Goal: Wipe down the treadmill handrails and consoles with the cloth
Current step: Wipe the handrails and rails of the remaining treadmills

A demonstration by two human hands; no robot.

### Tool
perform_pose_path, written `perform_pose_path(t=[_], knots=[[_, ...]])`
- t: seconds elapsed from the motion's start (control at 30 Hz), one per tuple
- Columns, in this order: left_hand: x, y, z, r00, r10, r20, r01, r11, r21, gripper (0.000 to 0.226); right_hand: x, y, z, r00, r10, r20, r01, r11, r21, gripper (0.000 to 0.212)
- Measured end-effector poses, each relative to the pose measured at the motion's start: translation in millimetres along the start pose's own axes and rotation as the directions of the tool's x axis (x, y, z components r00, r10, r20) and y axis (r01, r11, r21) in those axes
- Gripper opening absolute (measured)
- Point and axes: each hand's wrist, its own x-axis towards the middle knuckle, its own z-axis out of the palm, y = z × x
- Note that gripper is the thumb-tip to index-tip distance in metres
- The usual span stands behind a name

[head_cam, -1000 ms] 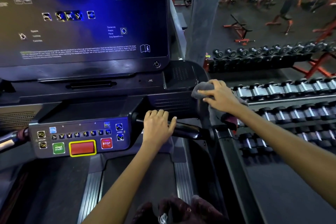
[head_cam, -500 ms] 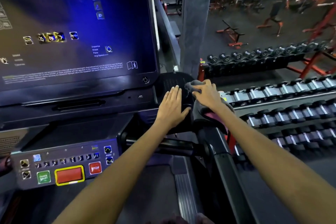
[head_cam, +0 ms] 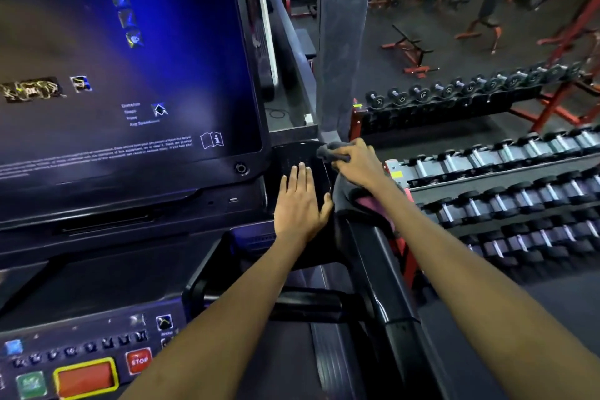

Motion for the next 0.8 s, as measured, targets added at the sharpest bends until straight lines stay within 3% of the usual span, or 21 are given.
perform_pose_path(t=[0.2, 0.33, 0.57, 0.8], knots=[[3, 1, 0, 1.000, -0.004, 0.010, 0.003, 0.999, 0.053, 0.088, 42, -8, -10, 0.987, -0.104, 0.119, 0.080, 0.978, 0.193, 0.030], [1, 1, 0, 1.000, 0.000, 0.003, 0.000, 0.999, 0.046, 0.087, 30, -1, -9, 0.987, -0.143, 0.074, 0.129, 0.978, 0.165, 0.030], [0, -1, 1, 1.000, 0.019, 0.019, -0.019, 1.000, 0.013, 0.062, -55, 35, -6, 0.994, -0.108, 0.030, 0.099, 0.971, 0.218, 0.036], [-1, -1, 1, 0.999, 0.026, -0.023, -0.027, 0.999, -0.029, 0.059, -159, 57, -6, 0.983, -0.172, 0.056, 0.155, 0.959, 0.238, 0.036]])
